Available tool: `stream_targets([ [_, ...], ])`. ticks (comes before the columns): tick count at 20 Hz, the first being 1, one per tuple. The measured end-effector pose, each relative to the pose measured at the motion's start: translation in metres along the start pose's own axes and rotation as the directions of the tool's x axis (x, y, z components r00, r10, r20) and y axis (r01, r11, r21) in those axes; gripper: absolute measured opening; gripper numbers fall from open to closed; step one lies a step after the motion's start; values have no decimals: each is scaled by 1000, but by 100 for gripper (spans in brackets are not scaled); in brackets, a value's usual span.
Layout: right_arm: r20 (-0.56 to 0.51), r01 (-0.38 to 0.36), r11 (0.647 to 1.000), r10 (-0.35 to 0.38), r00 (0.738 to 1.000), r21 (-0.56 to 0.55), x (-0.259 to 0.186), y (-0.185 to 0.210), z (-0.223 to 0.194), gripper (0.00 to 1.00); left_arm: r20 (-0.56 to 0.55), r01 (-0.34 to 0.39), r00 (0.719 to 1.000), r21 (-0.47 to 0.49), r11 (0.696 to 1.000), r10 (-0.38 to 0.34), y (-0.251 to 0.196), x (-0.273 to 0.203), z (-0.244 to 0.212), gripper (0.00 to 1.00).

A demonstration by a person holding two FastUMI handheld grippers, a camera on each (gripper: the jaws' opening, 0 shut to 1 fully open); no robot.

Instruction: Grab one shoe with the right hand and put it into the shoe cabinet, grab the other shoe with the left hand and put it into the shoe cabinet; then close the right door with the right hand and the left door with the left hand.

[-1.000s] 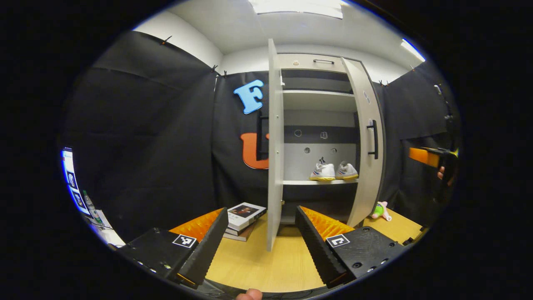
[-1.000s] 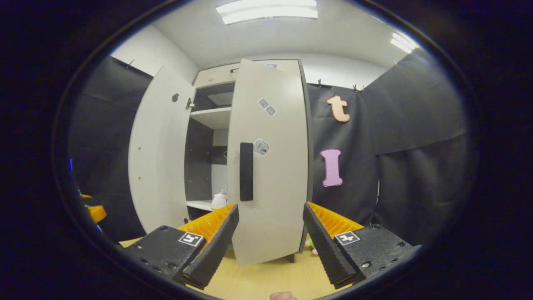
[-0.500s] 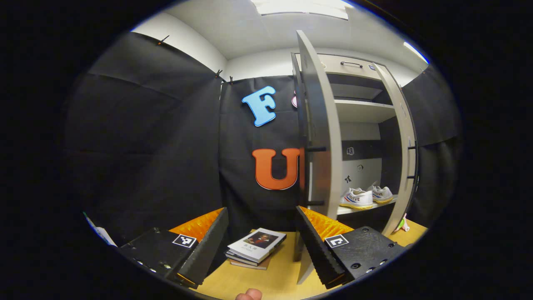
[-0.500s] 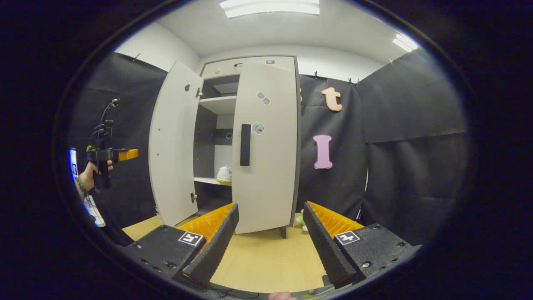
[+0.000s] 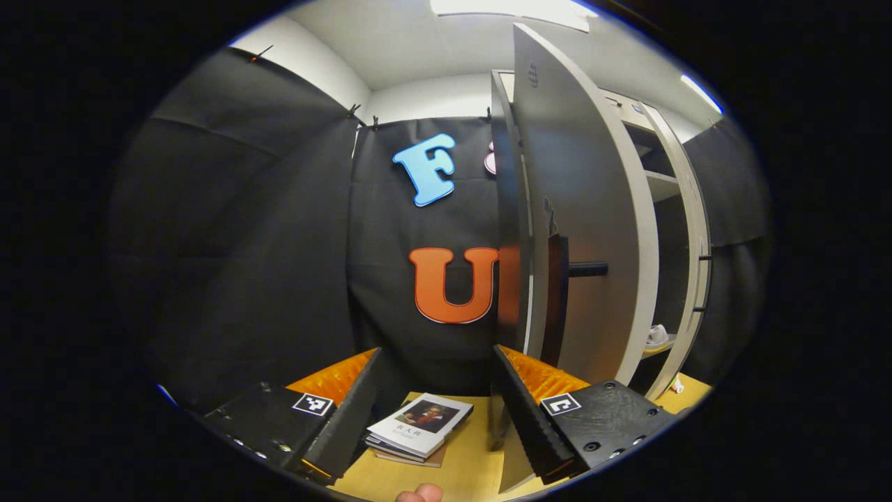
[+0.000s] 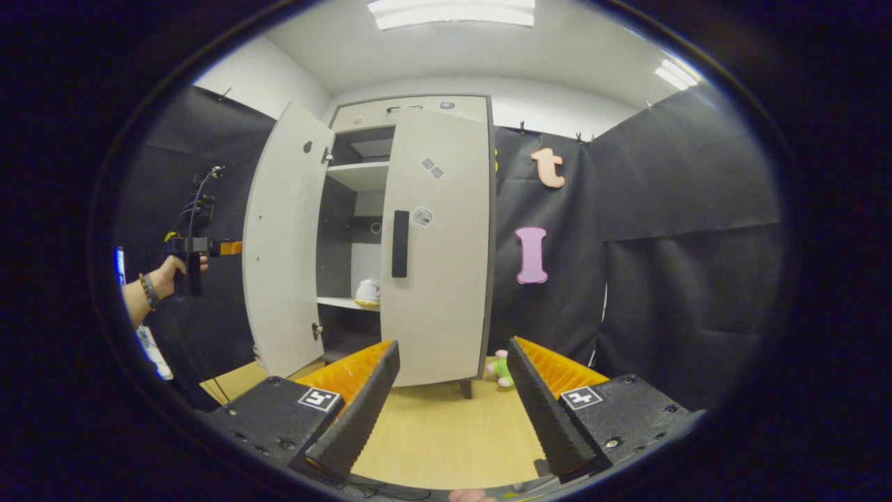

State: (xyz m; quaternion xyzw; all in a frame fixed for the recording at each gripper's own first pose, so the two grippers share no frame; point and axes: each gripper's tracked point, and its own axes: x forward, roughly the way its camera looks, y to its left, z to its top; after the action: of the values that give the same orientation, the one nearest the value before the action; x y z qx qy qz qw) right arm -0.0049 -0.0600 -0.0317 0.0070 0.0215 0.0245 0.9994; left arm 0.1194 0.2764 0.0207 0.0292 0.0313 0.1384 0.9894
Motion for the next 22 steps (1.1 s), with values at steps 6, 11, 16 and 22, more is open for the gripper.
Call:
stream_targets([
  [6,-3,-5,1000,5,1000,1,7,2,-1,100,5,115,993,-24,993,-115,-58,-5,1,93],
  [11,2,20,1000,-20,1000,-2,5,-16,-1,100,33,198,980,-8,980,-197,-142,4,6,93],
  [16,3,65,998,-65,998,26,-8,-40,-4,100,59,223,974,-49,974,-220,-203,26,10,96],
  [22,5,90,996,-90,996,26,-2,-55,-5,100,70,204,978,-96,974,-198,-211,-26,28,96],
])
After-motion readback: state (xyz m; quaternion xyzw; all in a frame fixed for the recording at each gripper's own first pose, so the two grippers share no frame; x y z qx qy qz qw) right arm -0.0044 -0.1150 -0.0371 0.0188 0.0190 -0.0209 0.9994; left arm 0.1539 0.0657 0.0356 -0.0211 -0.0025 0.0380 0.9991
